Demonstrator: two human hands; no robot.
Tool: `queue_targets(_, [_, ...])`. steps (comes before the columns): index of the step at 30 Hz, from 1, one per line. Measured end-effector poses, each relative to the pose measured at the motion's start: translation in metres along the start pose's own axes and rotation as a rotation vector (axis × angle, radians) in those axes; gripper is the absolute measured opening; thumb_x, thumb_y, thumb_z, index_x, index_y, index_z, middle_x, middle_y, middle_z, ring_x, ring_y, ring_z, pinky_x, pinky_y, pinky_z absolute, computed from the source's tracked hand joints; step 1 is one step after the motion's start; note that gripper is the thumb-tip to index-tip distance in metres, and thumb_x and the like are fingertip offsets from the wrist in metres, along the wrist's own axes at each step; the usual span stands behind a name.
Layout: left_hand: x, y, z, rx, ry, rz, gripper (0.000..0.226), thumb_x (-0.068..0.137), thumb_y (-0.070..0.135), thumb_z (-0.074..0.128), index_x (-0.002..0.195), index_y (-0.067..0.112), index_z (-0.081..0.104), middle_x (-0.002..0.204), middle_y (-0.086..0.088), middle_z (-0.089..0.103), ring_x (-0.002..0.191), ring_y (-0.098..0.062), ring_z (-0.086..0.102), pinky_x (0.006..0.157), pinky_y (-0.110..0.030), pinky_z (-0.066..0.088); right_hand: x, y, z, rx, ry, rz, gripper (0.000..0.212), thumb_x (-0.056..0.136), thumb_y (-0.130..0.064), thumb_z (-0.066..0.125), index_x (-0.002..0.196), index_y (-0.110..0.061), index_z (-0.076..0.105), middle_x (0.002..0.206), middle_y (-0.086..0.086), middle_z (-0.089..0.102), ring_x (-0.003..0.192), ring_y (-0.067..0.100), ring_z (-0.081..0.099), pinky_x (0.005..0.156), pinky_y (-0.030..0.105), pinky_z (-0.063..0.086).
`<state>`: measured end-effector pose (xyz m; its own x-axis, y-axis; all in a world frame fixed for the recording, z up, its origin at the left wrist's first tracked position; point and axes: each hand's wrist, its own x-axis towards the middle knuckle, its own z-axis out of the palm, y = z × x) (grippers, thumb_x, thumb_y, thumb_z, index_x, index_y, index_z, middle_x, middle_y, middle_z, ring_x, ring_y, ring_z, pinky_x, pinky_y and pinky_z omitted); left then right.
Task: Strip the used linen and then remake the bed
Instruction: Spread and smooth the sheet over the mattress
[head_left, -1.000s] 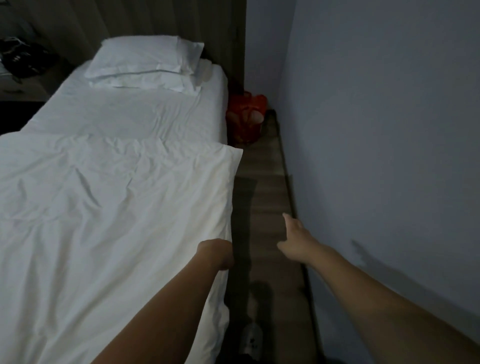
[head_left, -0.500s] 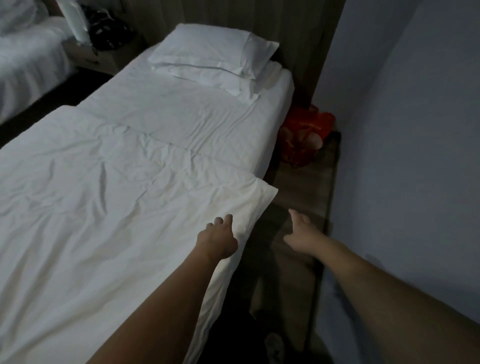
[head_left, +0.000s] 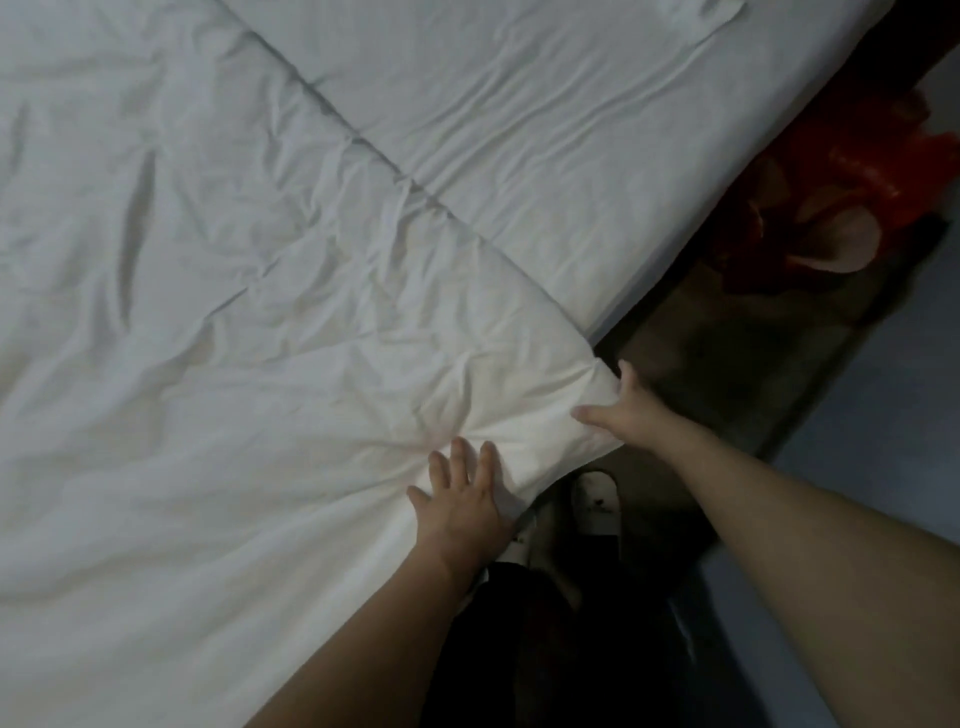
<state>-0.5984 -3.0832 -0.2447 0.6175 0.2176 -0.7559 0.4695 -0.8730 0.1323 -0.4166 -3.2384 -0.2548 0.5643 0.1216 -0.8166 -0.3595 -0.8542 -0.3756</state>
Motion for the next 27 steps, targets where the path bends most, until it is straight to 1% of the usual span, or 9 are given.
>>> queue_targets(2, [0.010, 0.001, 0.005, -0.012, -0.004, -0.046, 0.090, 0.087, 0.060, 0.045, 0.153, 0.030, -0.009, 0.161, -0.004, -0.013, 0.147, -0.037, -0.006, 0.110, -0.065, 0.018, 0.028, -0.013, -0.002, -0.046, -0.065, 0.016, 0.134, 0.060, -0.057, 0.085, 0.154, -0.030, -0.007, 0.159, 0.001, 0.017, 0.144, 0.033, 0.022, 0.116, 0.049, 0.022])
queue_targets(4, [0.014, 0.002, 0.002, -0.050, -0.012, -0.079, 0.091, 0.085, 0.061, 0.047, 0.153, 0.031, -0.006, 0.161, -0.001, -0.010, 0.147, -0.035, -0.004, 0.111, -0.064, 0.019, 0.047, -0.025, -0.006, -0.103, -0.182, 0.027, 0.142, 0.040, -0.065, 0.088, 0.153, -0.023, 0.013, 0.152, 0.001, 0.036, 0.135, 0.031, 0.039, 0.112, 0.047, 0.031])
queue_targets(6, [0.011, 0.002, -0.004, -0.098, -0.023, -0.104, 0.093, 0.080, 0.060, 0.050, 0.152, 0.032, -0.001, 0.161, 0.001, -0.006, 0.147, -0.032, 0.000, 0.110, -0.063, 0.022, 0.046, -0.037, -0.007, -0.054, -0.301, 0.023, 0.111, 0.045, -0.052, 0.090, 0.139, -0.012, 0.046, 0.132, 0.006, 0.058, 0.113, 0.025, 0.058, 0.100, 0.041, 0.047])
queue_targets(11, [-0.020, 0.013, -0.037, -0.318, -0.096, -0.233, 0.117, 0.071, 0.072, 0.061, 0.153, 0.031, -0.011, 0.163, 0.003, -0.006, 0.149, -0.027, 0.004, 0.112, -0.059, 0.023, -0.021, -0.090, -0.030, 0.054, -0.438, -0.069, 0.046, 0.077, -0.020, 0.080, 0.116, -0.001, 0.063, 0.098, 0.007, 0.070, 0.088, 0.021, 0.066, 0.079, 0.032, 0.054])
queue_targets(14, [-0.053, 0.023, -0.059, -0.441, 0.016, -0.303, 0.132, 0.059, 0.078, 0.064, 0.153, 0.030, -0.015, 0.163, 0.003, -0.002, 0.149, -0.025, 0.007, 0.112, -0.057, 0.024, -0.068, -0.137, -0.045, -0.043, -0.450, -0.226, 0.046, 0.075, -0.024, 0.081, 0.114, -0.006, 0.064, 0.104, 0.007, 0.070, 0.093, 0.023, 0.067, 0.089, 0.037, 0.054])
queue_targets(19, [-0.096, 0.023, -0.077, -0.522, 0.359, -0.397, 0.134, 0.049, 0.087, 0.055, 0.154, 0.029, -0.004, 0.161, 0.005, 0.014, 0.146, -0.018, 0.019, 0.112, -0.051, 0.027, -0.120, -0.194, -0.048, -0.075, -0.430, -0.365, 0.056, 0.071, -0.023, 0.083, 0.119, -0.004, 0.059, 0.107, 0.008, 0.069, 0.089, 0.022, 0.068, 0.075, 0.031, 0.056])
queue_targets(22, [-0.110, 0.016, -0.069, -0.507, 0.366, -0.369, 0.138, 0.047, 0.094, 0.048, 0.154, 0.028, -0.007, 0.162, 0.007, 0.005, 0.149, -0.017, 0.009, 0.119, -0.053, 0.014, -0.132, -0.220, -0.053, -0.102, -0.445, -0.396, 0.053, 0.075, -0.023, 0.080, 0.117, -0.006, 0.052, 0.111, 0.003, 0.063, 0.091, 0.021, 0.064, 0.075, 0.030, 0.052])
queue_targets(24, [-0.109, 0.006, -0.049, -0.389, 0.357, -0.459, 0.120, 0.065, 0.076, 0.054, 0.155, 0.024, -0.005, 0.162, 0.000, 0.011, 0.148, -0.025, 0.016, 0.118, -0.053, 0.017, -0.125, -0.232, -0.055, -0.139, -0.461, -0.419, 0.064, 0.072, -0.026, 0.080, 0.125, -0.009, 0.048, 0.118, 0.003, 0.060, 0.098, 0.023, 0.062, 0.082, 0.032, 0.053])
queue_targets(27, [-0.099, -0.004, -0.042, -0.335, 0.436, -0.680, 0.057, 0.086, 0.019, 0.046, 0.141, 0.007, 0.036, 0.129, -0.015, 0.057, 0.112, -0.036, 0.057, 0.091, -0.045, 0.048, -0.110, -0.247, -0.061, -0.176, -0.496, -0.438, 0.079, 0.054, -0.033, 0.081, 0.125, -0.010, 0.054, 0.116, 0.006, 0.066, 0.095, 0.025, 0.067, 0.087, 0.043, 0.057])
